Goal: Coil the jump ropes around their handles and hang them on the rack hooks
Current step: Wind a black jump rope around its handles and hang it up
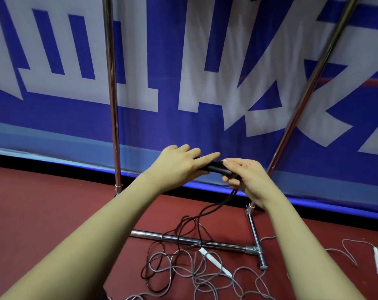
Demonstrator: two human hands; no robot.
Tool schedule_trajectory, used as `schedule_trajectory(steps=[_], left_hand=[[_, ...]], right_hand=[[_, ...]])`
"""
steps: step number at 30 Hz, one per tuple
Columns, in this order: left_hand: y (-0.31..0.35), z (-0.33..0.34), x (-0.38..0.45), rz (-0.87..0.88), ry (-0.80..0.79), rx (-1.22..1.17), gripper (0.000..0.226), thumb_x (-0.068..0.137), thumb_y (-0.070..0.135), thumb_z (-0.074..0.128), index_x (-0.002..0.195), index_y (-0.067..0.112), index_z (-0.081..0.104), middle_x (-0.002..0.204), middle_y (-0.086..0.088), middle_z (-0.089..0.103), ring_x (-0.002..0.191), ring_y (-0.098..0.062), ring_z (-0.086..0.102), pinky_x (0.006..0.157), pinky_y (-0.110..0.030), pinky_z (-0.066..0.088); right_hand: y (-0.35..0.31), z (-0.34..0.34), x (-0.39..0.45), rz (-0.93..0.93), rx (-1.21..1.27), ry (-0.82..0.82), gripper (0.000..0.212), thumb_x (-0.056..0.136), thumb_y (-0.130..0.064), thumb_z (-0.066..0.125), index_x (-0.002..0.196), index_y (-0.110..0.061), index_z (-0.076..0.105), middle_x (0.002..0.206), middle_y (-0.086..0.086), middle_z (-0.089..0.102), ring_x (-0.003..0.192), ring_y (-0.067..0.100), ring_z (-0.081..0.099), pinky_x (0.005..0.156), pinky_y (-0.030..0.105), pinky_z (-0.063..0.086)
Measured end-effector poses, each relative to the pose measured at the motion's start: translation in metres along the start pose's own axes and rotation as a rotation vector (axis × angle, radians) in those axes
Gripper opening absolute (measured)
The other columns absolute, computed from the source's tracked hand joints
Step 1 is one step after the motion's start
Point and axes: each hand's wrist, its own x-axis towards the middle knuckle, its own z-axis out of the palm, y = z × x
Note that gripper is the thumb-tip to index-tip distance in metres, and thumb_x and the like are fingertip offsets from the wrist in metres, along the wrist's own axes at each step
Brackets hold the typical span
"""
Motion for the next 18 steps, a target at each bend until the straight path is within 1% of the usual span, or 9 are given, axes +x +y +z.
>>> schedule_trajectory(steps=[2, 4, 6, 7, 8, 10, 12, 14, 18], left_hand=[[0.003, -0.002, -0.003, -0.037, -0.012, -0.086, 0.048, 0.089, 0.043, 0.042, 0.123, 0.020, 0.067, 0.064, 0.000, 0.052, 0.045, -0.021, 0.047, 0.038, -0.022, 0.028], [0.008, -0.008, -0.002, -0.121, -0.075, -0.187, 0.049, 0.090, 0.046, 0.043, 0.129, 0.022, 0.062, 0.068, 0.000, 0.054, 0.048, -0.023, 0.053, 0.037, -0.026, 0.034], [0.010, -0.017, 0.002, -0.306, -0.235, -0.300, 0.049, 0.096, 0.047, 0.047, 0.142, 0.031, 0.046, 0.087, 0.001, 0.063, 0.071, -0.024, 0.060, 0.055, -0.034, 0.044], [0.009, -0.021, 0.003, -0.410, -0.313, -0.374, 0.050, 0.097, 0.045, 0.049, 0.145, 0.036, 0.039, 0.094, 0.003, 0.065, 0.079, -0.021, 0.059, 0.064, -0.033, 0.044], [0.009, -0.024, 0.004, -0.498, -0.365, -0.470, 0.052, 0.097, 0.044, 0.050, 0.146, 0.038, 0.035, 0.090, 0.003, 0.065, 0.075, -0.018, 0.055, 0.067, -0.032, 0.041], [0.005, -0.028, 0.005, -0.611, -0.409, -0.698, 0.053, 0.097, 0.041, 0.053, 0.146, 0.040, 0.035, 0.073, -0.002, 0.057, 0.060, -0.014, 0.044, 0.064, -0.028, 0.039], [0.003, -0.028, 0.005, -0.651, -0.450, -0.856, 0.052, 0.097, 0.038, 0.055, 0.146, 0.038, 0.037, 0.066, 0.000, 0.052, 0.057, -0.012, 0.041, 0.059, -0.022, 0.038], [0.004, -0.028, 0.005, -0.691, -0.485, -0.956, 0.051, 0.097, 0.035, 0.056, 0.145, 0.037, 0.039, 0.065, 0.003, 0.051, 0.054, -0.010, 0.041, 0.052, -0.017, 0.037], [0.004, -0.034, 0.005, -0.725, -0.462, -1.144, 0.049, 0.095, 0.028, 0.059, 0.139, 0.045, 0.043, 0.066, -0.002, 0.054, 0.047, -0.008, 0.039, 0.044, -0.021, 0.033]], right_hand=[[0.000, -0.001, 0.000, -0.011, -0.018, 0.001, 0.026, 0.098, -0.023, 0.051, 0.086, -0.010, 0.071, 0.060, 0.006, 0.055, 0.050, 0.013, 0.032, 0.053, 0.022, 0.031], [0.000, -0.001, 0.000, -0.031, -0.050, 0.038, 0.031, 0.099, -0.028, 0.049, 0.092, -0.010, 0.072, 0.061, 0.003, 0.055, 0.054, 0.015, 0.035, 0.055, 0.024, 0.032], [-0.002, -0.001, -0.001, -0.044, -0.014, 0.055, 0.028, 0.098, -0.030, 0.050, 0.100, -0.010, 0.070, 0.065, 0.002, 0.055, 0.054, 0.013, 0.037, 0.056, 0.025, 0.033], [-0.002, -0.001, -0.001, -0.048, 0.035, 0.040, 0.024, 0.096, -0.027, 0.054, 0.105, -0.010, 0.069, 0.068, 0.002, 0.056, 0.054, 0.012, 0.038, 0.056, 0.025, 0.033], [-0.003, -0.001, -0.002, -0.057, 0.075, 0.012, 0.022, 0.092, -0.022, 0.061, 0.109, -0.009, 0.067, 0.072, 0.001, 0.057, 0.054, 0.010, 0.039, 0.056, 0.024, 0.034], [-0.002, -0.001, -0.004, -0.090, 0.030, -0.005, 0.029, 0.085, -0.008, 0.067, 0.114, -0.010, 0.066, 0.075, -0.003, 0.059, 0.057, 0.009, 0.040, 0.055, 0.021, 0.036], [-0.002, -0.001, -0.006, -0.121, -0.123, 0.060, 0.026, 0.088, -0.002, 0.064, 0.105, -0.022, 0.071, 0.070, 0.001, 0.055, 0.058, 0.011, 0.039, 0.056, 0.021, 0.036], [-0.003, -0.001, -0.006, -0.130, -0.208, 0.111, 0.026, 0.091, -0.005, 0.060, 0.091, -0.028, 0.071, 0.064, 0.000, 0.054, 0.056, 0.011, 0.041, 0.056, 0.020, 0.038], [-0.007, 0.000, -0.007, -0.096, -0.138, 0.114, 0.018, 0.091, -0.008, 0.061, 0.078, -0.014, 0.072, 0.060, 0.003, 0.060, 0.051, 0.013, 0.053, 0.052, 0.021, 0.047]])
